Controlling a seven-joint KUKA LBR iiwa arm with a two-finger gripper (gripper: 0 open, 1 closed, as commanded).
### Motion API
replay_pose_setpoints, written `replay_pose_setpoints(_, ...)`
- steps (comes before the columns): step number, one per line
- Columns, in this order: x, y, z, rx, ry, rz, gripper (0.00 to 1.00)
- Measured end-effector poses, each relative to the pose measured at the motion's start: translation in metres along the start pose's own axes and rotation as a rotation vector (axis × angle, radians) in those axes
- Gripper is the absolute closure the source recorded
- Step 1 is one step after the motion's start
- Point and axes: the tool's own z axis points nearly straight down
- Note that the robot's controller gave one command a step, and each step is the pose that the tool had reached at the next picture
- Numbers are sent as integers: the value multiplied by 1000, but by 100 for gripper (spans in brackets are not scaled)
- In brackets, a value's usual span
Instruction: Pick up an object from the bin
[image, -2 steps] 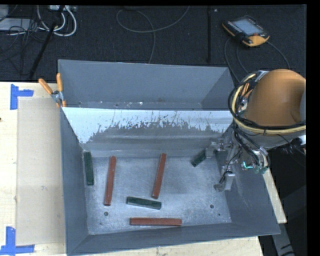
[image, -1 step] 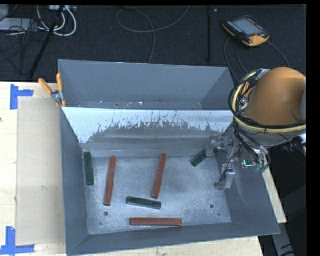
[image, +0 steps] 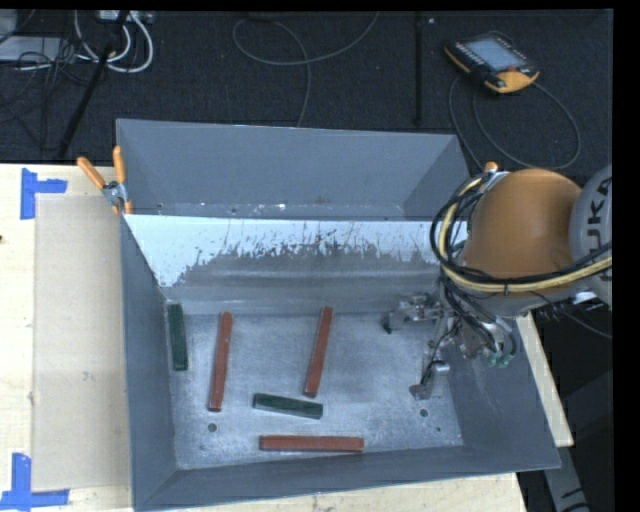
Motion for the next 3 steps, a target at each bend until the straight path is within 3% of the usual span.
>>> replay_pose_setpoints(1,20,37,112,-3,5,-400,100)
replay_pose_setpoints(2,20,37,112,-3,5,-402,0)
replay_pose_setpoints(3,20,37,112,-3,5,-402,0)
